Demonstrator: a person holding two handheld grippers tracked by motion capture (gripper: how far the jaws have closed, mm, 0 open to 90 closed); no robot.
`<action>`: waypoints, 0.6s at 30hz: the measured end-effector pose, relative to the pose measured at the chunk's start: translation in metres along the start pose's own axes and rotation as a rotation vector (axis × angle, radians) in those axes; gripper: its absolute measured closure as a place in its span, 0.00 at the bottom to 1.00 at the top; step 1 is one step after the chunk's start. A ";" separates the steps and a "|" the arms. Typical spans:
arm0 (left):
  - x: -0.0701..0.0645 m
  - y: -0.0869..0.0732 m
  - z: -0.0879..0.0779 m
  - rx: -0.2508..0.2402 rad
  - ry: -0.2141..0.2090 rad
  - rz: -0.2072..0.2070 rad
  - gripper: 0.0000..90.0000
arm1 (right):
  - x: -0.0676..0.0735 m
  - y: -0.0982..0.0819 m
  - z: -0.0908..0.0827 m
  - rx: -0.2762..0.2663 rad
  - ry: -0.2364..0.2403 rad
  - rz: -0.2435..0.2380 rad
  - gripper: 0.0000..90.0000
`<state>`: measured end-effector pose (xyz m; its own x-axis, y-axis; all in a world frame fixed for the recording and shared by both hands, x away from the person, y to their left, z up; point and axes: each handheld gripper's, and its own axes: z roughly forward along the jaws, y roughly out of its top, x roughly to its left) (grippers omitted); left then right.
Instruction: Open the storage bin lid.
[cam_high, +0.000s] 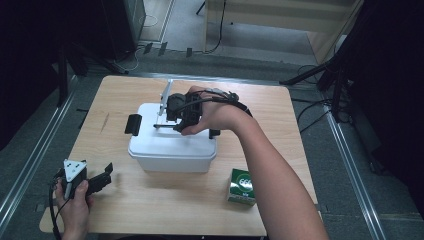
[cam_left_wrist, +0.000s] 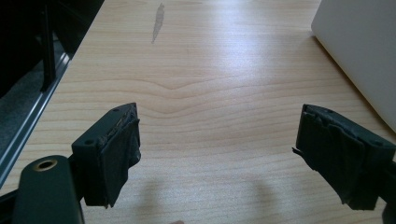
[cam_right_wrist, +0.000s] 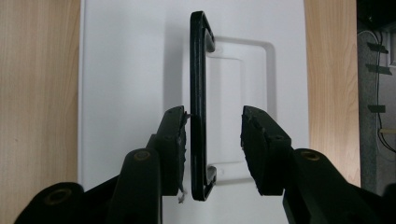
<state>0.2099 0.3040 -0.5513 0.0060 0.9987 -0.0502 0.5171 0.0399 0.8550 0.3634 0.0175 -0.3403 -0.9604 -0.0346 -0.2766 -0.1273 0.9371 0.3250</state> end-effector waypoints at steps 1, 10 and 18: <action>0.000 0.000 0.000 -0.001 0.000 -0.001 0.16 | 0.001 0.001 0.001 0.013 0.002 0.002 0.69; 0.000 0.000 0.000 0.001 0.001 -0.001 0.16 | 0.002 0.003 0.011 0.043 0.001 0.002 0.79; 0.001 0.000 0.001 0.002 0.000 -0.003 0.16 | 0.002 0.005 0.014 0.071 -0.020 -0.006 0.87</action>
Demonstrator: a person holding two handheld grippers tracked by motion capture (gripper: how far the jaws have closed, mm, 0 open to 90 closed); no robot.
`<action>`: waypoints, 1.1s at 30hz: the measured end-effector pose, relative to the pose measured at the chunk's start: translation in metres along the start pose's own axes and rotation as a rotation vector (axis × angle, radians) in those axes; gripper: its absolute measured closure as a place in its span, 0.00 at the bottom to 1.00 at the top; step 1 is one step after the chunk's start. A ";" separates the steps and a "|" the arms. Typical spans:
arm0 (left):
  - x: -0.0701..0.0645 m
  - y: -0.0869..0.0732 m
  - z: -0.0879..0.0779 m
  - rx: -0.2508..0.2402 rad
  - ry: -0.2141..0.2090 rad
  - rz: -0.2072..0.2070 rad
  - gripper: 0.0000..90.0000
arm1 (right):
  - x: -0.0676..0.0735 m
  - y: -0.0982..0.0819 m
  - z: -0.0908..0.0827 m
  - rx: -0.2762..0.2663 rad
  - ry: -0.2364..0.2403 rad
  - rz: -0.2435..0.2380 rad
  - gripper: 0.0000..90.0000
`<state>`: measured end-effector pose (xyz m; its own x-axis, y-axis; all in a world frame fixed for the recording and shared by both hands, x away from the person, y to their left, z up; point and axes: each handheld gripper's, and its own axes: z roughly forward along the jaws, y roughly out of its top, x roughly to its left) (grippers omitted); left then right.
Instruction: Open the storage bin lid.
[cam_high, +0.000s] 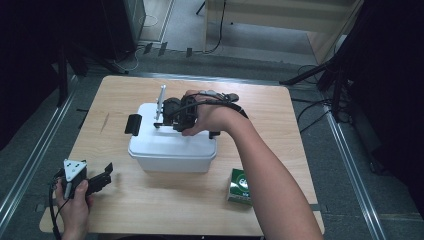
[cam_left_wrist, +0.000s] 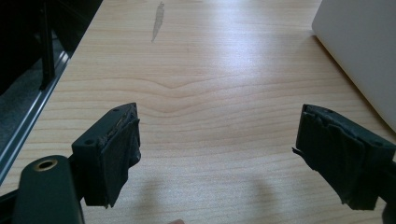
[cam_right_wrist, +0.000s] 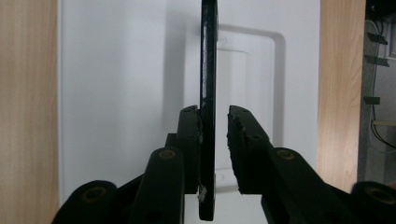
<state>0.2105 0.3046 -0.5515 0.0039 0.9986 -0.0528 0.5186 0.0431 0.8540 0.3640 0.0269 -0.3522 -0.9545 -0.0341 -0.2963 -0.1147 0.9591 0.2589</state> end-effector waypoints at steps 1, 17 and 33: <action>0.000 0.000 0.000 0.000 -0.001 -0.001 0.16 | 0.000 0.000 0.000 0.000 0.000 -0.001 0.89; 0.001 0.000 0.000 0.002 -0.006 -0.010 0.16 | -0.004 0.001 -0.008 -0.024 -0.002 -0.027 0.95; 0.001 0.000 0.000 0.000 -0.006 -0.011 0.16 | -0.009 -0.004 -0.036 -0.064 -0.023 -0.061 0.95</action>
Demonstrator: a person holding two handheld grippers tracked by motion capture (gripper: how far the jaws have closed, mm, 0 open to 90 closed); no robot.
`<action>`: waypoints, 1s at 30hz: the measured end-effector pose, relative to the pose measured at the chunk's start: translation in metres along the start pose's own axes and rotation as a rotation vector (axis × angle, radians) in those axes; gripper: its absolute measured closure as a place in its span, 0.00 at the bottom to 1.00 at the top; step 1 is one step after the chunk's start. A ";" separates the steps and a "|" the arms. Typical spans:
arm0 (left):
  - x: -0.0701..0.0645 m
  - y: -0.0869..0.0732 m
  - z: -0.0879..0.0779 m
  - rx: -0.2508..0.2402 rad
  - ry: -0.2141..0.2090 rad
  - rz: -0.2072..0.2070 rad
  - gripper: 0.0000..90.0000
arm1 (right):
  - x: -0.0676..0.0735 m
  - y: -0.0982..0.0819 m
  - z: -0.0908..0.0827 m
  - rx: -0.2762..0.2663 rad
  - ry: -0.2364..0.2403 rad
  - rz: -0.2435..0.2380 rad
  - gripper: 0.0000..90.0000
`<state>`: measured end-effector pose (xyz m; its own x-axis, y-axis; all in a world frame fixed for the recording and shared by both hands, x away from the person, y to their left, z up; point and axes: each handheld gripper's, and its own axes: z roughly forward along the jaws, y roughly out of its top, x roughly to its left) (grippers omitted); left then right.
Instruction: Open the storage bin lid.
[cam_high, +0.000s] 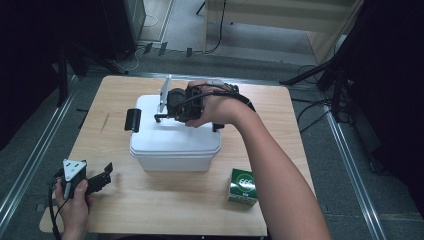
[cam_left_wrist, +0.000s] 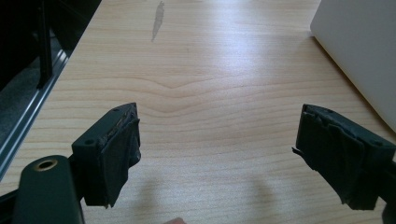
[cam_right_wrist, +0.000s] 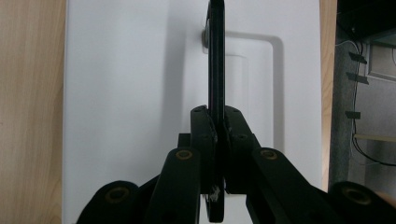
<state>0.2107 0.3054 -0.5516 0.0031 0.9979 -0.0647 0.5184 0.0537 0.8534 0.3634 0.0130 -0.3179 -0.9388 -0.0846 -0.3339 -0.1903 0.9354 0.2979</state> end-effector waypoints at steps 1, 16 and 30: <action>0.000 0.000 0.000 0.000 0.000 0.000 0.16 | -0.001 -0.001 -0.002 -0.003 -0.002 -0.001 0.95; 0.000 0.000 0.000 0.003 -0.003 0.005 0.16 | -0.005 -0.031 -0.022 0.003 -0.037 0.034 0.95; -0.001 0.000 0.000 0.007 0.001 0.017 0.16 | -0.007 -0.082 -0.044 0.015 -0.067 0.105 0.95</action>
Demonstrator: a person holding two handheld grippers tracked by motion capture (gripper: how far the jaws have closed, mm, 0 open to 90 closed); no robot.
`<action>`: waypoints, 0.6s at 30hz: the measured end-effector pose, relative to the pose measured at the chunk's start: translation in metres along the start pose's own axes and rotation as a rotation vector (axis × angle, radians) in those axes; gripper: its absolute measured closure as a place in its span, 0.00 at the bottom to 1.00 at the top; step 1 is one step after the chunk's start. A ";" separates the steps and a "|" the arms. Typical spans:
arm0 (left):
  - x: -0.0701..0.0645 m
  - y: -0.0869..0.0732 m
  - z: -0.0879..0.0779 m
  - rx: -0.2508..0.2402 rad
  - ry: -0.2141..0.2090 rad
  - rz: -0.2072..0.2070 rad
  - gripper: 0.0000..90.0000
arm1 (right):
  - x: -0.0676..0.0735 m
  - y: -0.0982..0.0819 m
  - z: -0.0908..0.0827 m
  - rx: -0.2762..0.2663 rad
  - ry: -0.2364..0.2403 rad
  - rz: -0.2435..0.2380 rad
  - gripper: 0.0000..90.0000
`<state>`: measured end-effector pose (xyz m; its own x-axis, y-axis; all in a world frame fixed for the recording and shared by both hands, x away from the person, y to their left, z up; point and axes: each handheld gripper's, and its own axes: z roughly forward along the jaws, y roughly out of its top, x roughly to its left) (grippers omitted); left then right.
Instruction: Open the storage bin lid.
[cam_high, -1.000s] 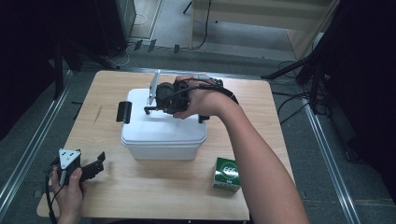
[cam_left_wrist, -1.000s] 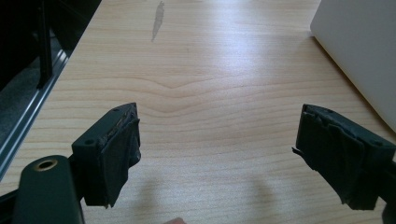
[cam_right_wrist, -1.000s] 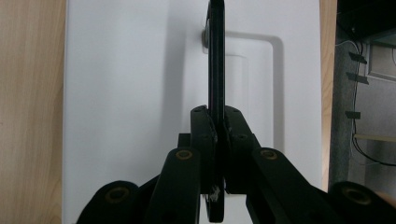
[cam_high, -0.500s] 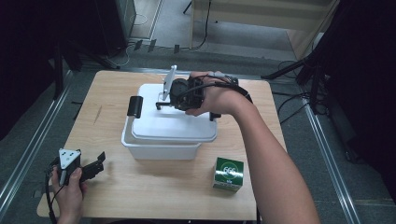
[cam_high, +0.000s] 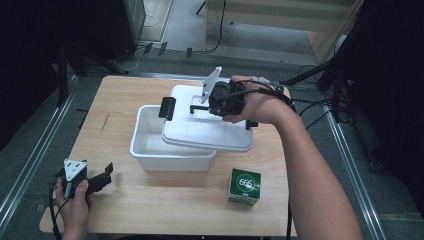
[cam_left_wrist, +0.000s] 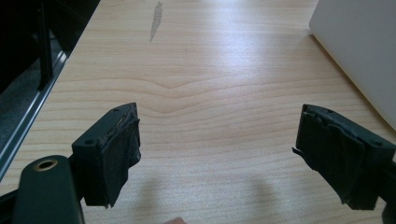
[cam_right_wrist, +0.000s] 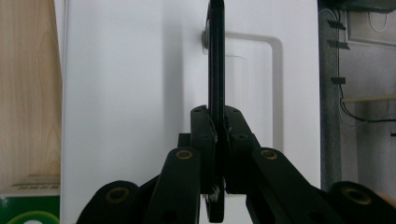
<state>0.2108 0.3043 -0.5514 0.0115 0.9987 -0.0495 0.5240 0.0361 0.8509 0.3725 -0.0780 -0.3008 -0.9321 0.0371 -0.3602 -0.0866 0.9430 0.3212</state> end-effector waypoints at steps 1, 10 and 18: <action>0.000 0.000 0.000 0.000 0.001 0.002 0.16 | 0.000 -0.004 -0.001 0.003 -0.003 0.011 0.95; -0.001 0.000 0.000 -0.004 0.002 0.004 0.16 | -0.002 -0.038 -0.018 0.010 -0.033 0.065 0.95; -0.001 0.000 0.000 -0.002 -0.001 0.009 0.16 | -0.004 -0.068 -0.030 0.017 -0.058 0.111 0.95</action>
<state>0.2107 0.3031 -0.5513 0.0167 0.9990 -0.0426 0.5219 0.0276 0.8525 0.3711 -0.1523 -0.2951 -0.9139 0.1600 -0.3731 0.0226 0.9376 0.3469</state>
